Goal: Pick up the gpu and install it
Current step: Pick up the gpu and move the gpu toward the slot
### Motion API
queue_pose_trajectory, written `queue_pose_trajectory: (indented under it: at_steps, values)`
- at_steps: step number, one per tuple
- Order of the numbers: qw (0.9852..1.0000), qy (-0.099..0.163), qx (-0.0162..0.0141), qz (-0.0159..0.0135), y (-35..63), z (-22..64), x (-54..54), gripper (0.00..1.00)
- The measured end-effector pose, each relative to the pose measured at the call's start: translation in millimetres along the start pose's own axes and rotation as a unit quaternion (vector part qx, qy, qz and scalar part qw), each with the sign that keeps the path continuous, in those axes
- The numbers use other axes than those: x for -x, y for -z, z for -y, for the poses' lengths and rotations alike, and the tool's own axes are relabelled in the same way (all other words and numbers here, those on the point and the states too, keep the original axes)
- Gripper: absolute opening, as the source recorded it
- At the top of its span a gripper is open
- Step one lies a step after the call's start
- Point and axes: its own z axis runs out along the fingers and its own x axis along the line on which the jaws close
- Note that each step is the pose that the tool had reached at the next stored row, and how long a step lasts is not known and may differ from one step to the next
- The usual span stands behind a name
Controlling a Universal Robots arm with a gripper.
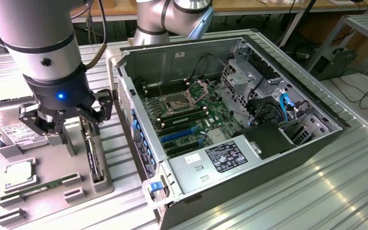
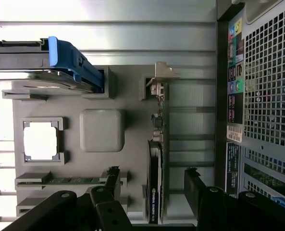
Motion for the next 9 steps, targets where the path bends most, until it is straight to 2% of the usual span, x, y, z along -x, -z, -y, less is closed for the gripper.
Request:
queue_pose_trajectory:
  at_steps: [9]
  values:
    - [1.0000, 0.000, -0.0004, -0.0001, -11.5, 0.2, -0.2, 0.65]
